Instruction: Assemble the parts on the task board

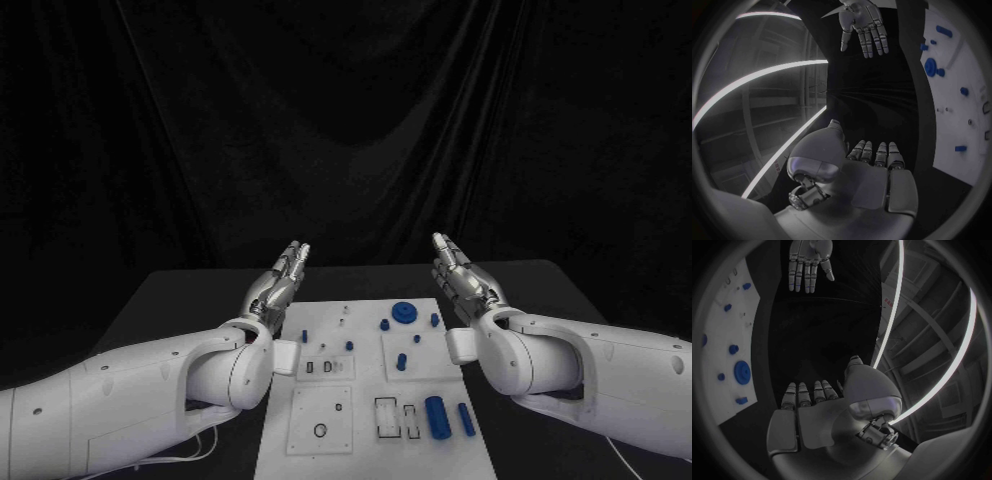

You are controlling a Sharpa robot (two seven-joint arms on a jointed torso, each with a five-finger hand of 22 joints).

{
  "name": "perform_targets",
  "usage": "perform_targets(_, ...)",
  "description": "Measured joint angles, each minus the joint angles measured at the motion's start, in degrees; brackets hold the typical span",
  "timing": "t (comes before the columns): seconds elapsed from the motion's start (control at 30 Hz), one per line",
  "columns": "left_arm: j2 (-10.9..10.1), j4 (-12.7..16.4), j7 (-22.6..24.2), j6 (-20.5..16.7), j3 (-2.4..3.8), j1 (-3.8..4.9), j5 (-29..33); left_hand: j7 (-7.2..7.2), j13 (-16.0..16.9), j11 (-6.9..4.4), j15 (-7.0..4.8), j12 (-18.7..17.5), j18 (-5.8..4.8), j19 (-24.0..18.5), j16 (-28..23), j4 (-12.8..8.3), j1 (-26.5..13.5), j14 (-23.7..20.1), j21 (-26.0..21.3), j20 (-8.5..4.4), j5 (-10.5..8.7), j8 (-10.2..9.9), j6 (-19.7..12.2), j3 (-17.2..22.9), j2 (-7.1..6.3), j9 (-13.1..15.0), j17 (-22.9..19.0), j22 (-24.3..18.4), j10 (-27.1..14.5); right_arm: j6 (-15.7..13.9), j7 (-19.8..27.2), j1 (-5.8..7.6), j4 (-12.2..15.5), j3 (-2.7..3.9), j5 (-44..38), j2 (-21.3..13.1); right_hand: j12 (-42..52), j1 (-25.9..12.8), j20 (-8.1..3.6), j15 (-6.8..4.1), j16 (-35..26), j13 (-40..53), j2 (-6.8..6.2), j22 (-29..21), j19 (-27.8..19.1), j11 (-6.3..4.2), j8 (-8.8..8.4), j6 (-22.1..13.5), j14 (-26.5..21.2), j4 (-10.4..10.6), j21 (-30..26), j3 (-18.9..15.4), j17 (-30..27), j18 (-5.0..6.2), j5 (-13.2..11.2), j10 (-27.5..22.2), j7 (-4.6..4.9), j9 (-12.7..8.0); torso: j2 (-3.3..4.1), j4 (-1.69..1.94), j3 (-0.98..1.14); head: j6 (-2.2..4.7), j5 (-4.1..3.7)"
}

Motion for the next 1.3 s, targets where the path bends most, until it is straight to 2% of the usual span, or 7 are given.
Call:
perform_targets(0.13, -0.2, 0.3, 1.2, 5.9, -1.89, 1.15, 2.6, -0.69, 0.0, -0.26, 0.0, 0.0, 0.91, 0.0, 0.0, 0.7, 2.9, 0.0, 0.0, 0.0, 0.0, 0.0, 0.3, -0.7, 0.03, 0.1, 0.0, 0.0, -0.1, 4.3, -0.6, 1.38, 0.5, -1.73, 4.6, -0.4, 0.0, 0.6, 0.0, 0.0, 0.0, 0.0, 0.25, 0.0, 0.0, -0.01, 0.0, 0.0, 0.0, 0.0, 0.0, -0.3, 0.0, 0.3, 0.0, 0.0, -0.01, 0.0, 0.0, 0.01, 0.0, 0.0, 0.01)
perform_targets(0.33, -0.3, 0.4, 2.3, 11.2, -2.92, 1.83, 5.0, -0.67, 0.0, -0.26, 0.01, 0.0, 0.9, 0.0, 0.0, 0.5, 4.7, 0.0, 0.0, 0.0, 0.0, 0.0, 0.6, -0.9, -0.22, 0.2, 0.0, 0.0, -0.1, 7.5, -1.1, 1.82, 0.6, -2.13, 8.0, -0.5, 0.0, 0.9, 0.0, 0.0, 0.0, 0.0, -0.04, 0.0, 0.0, 0.0, 0.0, 0.0, 0.0, 0.0, 0.0, -0.3, 0.0, 0.29, 0.0, 0.0, -0.01, 0.0, 0.0, 0.01, -0.01, 0.0, 0.01)
perform_targets(0.63, -0.5, -3.3, 6.2, 17.3, -2.97, 1.94, 0.0, -1.15, 0.0, -0.46, 0.01, 0.0, 1.82, 0.0, 0.0, 0.7, 6.7, 0.0, 0.0, 0.01, 0.0, 0.0, 1.3, -1.0, -0.56, 0.3, 0.0, 0.0, 0.1, 12.4, -1.7, 1.83, 0.2, -2.17, 8.8, -3.6, 0.0, 2.4, 0.0, 0.0, 0.0, 0.0, -0.32, 0.0, 0.0, 1.51, 0.0, -0.1, 0.0, -0.1, 0.0, -0.3, 0.0, 0.28, 0.0, 0.0, 1.37, 0.0, 1.75, 1.08, 0.02, -0.35, -0.16)
perform_targets(0.97, -1.6, -3.2, 7.5, 19.4, -2.99, 1.94, -3.6, -0.58, 0.0, -0.46, 0.01, 0.0, 2.69, 0.0, 0.0, 0.7, 10.0, 0.0, 0.0, 0.01, 2.03, 0.2, 2.2, -1.0, -0.5, 0.4, 0.0, 0.0, 0.1, 15.9, -1.9, 1.85, 1.7, -2.15, 7.8, -6.8, 0.0, 3.7, 0.01, 0.01, 0.0, 0.0, -0.71, 0.0, 0.0, 3.91, 0.0, 0.0, 0.0, -0.3, 0.0, 0.0, 0.0, 0.28, 0.4, 0.0, 3.74, 0.0, 2.64, 1.54, -0.46, -1.36, -0.64)
perform_targets(1.1, -2.3, -3.0, 7.6, 19.5, -2.97, 1.94, -5.0, -0.27, 0.0, -0.02, 0.01, 0.0, 2.69, 0.0, 0.0, 0.7, 12.3, 0.0, 0.0, 0.01, 4.81, 0.2, 2.6, -1.0, -0.19, 0.4, 0.0, 0.0, -0.1, 16.8, -2.4, 2.9, 2.8, -2.22, 5.9, -8.9, 0.0, 4.7, 2.57, 0.01, 0.0, 0.0, -1.23, 0.0, 0.0, 5.38, 0.0, 0.0, 0.0, -0.7, 0.0, 0.2, 0.0, 0.28, 0.8, 0.0, 4.94, 0.0, 2.85, 1.83, -0.91, -1.65, -0.49)
perform_targets(1.2, -3.0, -3.0, 7.7, 19.5, -2.97, 1.94, -7.2, 0.5, 0.0, 1.48, 0.01, 0.0, 2.68, 0.0, 0.0, 0.6, 14.6, 0.0, 0.0, 0.01, 7.4, 0.2, 2.9, -0.8, -0.18, 0.4, 0.0, 0.0, 0.0, 17.2, -3.3, 4.42, 3.0, -2.18, 2.3, -9.8, 0.0, 6.8, 5.62, 0.01, 0.0, 0.0, -1.49, 0.0, 0.0, 7.81, 0.0, 0.0, 0.0, -1.5, 0.0, 0.7, 0.0, 0.29, 2.7, 0.0, 4.94, 0.0, 3.18, 2.31, -1.1, -1.67, -0.69)
perform_targets(1.3, -4.1, -3.0, 7.8, 19.2, -2.99, 1.94, -10.2, 1.2, 0.0, 2.33, 0.01, 0.0, 2.68, 0.0, 0.0, 0.8, 17.9, 0.0, 0.0, 0.65, 10.79, 0.2, 3.4, -0.3, -0.34, 0.5, 0.0, 0.0, 0.0, 17.6, -5.3, 5.93, 2.7, -2.15, -4.1, -10.1, 0.0, 9.5, 7.57, 1.56, 0.0, 0.0, -2.13, 0.0, -0.1, 8.67, 0.0, 0.0, 0.0, -1.7, 0.0, 1.3, 0.0, 0.29, 4.5, 0.0, 5.5, 0.0, 3.51, 2.82, -1.23, -1.75, -1.05)
